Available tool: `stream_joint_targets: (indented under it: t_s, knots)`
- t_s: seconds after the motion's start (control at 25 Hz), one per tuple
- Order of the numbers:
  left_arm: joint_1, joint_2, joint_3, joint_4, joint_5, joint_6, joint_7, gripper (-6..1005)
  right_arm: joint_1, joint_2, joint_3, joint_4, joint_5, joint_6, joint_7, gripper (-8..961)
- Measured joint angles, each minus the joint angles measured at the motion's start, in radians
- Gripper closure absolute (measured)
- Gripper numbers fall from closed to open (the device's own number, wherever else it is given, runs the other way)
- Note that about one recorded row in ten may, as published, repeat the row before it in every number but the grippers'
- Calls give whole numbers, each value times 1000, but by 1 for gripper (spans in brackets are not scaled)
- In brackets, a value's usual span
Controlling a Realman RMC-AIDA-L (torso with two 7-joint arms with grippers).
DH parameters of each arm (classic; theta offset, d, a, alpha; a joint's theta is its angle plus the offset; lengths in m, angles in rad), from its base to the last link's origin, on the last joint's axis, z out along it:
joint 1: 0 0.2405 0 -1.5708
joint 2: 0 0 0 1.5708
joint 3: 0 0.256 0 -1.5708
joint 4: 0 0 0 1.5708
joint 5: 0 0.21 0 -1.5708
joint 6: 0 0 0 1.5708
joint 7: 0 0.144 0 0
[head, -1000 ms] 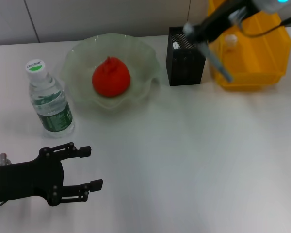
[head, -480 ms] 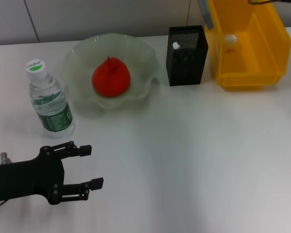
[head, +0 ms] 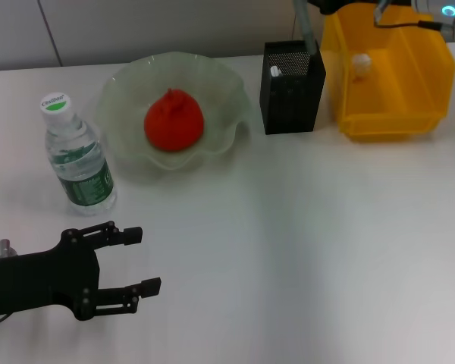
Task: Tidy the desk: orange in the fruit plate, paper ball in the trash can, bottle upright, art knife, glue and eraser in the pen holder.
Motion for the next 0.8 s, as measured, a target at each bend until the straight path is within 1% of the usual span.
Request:
stream_joint_targets:
  t_s: [0.16,0.32,0.52,0.72,0.8]
  knots:
    - [0,0,0,0,0,0,0,164,2,1,2,27,2,12,-25,771]
    - [0,0,1,0,-1,-3,0,164,-9,14,4,50,16,21,-80,756]
    - [0,0,2,0,-1,-3,0,165,-6,12,6,87,21,38,-97,738]
    - [0,0,1,0,-1,-1,0,165,-12,11,13,80,21,43,-97,547]
    - [1,0,0,0,-1,0,0,165,-17,12,17,71,21,39,-90,509]
